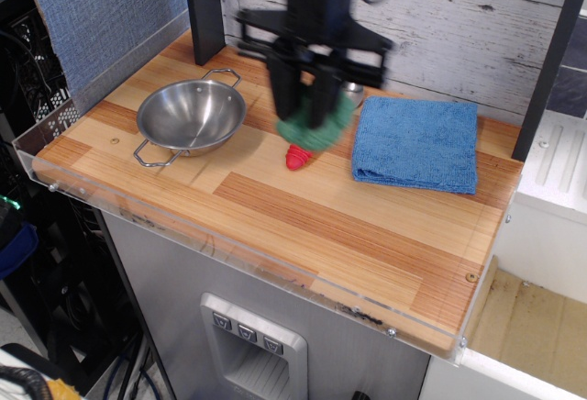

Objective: Place bell pepper inside of the pot.

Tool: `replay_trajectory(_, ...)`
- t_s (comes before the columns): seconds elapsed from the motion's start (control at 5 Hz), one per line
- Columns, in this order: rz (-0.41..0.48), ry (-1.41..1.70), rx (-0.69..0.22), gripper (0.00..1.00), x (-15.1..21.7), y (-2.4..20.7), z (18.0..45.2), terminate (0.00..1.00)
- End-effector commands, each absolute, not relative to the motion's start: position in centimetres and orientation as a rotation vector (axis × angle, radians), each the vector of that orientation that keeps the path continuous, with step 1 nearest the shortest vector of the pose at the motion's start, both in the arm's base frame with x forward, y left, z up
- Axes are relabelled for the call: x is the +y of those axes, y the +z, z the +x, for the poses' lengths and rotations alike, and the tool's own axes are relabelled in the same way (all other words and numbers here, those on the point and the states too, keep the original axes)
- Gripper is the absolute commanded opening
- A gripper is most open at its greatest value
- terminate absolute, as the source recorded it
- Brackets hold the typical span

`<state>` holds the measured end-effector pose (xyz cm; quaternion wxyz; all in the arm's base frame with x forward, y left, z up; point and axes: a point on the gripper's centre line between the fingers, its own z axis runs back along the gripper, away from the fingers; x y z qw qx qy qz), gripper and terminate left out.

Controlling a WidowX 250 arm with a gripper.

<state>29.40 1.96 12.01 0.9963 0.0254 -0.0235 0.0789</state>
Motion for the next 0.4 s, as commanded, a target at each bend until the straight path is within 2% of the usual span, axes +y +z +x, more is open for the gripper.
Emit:
replay_trajectory(0.0,0.127,0.267,-0.069,0.00,10.3,13.3,30.1,0.00)
replay_trajectory(0.2,0.127,0.309,-0.040,0.00,12.9,12.4,30.4,0.00)
